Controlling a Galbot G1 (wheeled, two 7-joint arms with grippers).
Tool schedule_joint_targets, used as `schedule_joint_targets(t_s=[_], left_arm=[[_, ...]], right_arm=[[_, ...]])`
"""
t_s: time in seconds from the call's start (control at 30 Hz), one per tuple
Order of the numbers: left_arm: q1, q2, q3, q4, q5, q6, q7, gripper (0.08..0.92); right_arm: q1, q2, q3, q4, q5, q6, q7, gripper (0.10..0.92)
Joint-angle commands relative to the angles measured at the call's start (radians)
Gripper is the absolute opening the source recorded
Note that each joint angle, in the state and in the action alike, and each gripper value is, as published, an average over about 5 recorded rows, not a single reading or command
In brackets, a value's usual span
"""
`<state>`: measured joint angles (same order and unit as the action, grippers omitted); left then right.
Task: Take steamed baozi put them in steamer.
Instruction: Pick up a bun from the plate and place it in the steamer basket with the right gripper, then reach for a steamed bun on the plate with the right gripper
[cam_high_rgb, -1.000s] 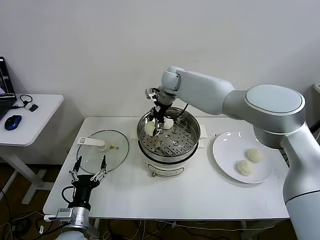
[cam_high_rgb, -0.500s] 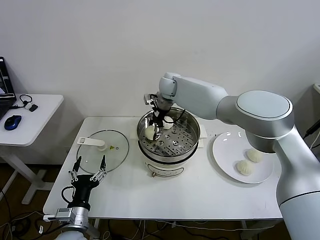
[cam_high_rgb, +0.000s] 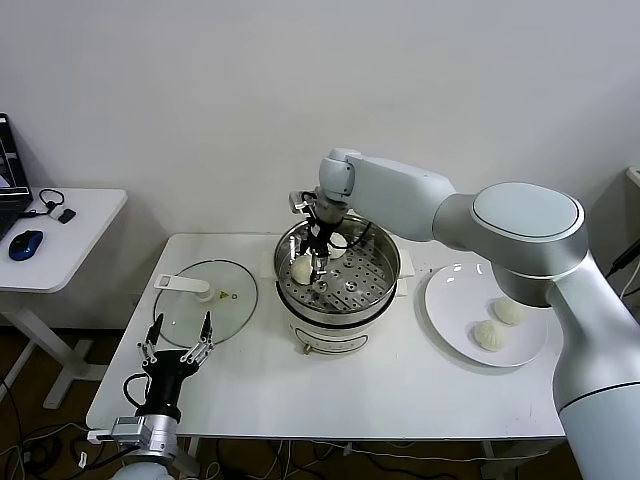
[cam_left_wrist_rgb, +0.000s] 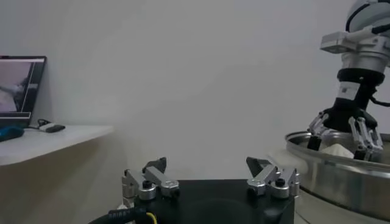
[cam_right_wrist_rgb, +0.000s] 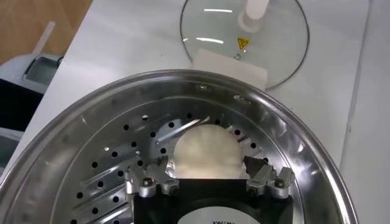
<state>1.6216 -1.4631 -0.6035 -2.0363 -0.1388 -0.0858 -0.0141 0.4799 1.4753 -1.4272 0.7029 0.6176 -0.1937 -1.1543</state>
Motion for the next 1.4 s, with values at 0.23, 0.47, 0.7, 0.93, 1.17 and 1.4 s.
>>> schedule_joint_targets(t_s=[0.23,0.47,0.7,0.93,1.17,1.4], left_arm=[[0.01,-0.003,0.001,-0.017,-0.02,0.006,-0.001,0.823],[0.013,-0.007,0.006,-0.029,-0.015,0.009,-0.001,0.823],[0.021,-0.008,0.005,-0.031,-0.008,0.009,-0.001,0.823],[0.025,-0.007,0.006,-0.034,-0.005,0.01,-0.004,0.823],[0.026,-0.01,0.007,-0.045,0.005,0.016,-0.005,0.823],[0.028,-0.017,0.009,-0.045,0.012,0.016,-0.006,0.823]], right_arm=[[0.137,-0.16,-0.036,0.21,0.064,-0.006,-0.006,0.823],[0.279,-0.348,-0.076,0.324,0.065,0.024,-0.018,0.823],[0.379,-0.55,-0.119,0.469,0.025,0.07,-0.041,0.823],[0.433,-0.739,-0.175,0.536,-0.037,0.119,-0.079,0.823],[0.364,-0.901,-0.163,0.586,-0.257,0.2,-0.107,0.823],[0.242,-0.994,-0.147,0.629,-0.351,0.192,-0.099,0.823]])
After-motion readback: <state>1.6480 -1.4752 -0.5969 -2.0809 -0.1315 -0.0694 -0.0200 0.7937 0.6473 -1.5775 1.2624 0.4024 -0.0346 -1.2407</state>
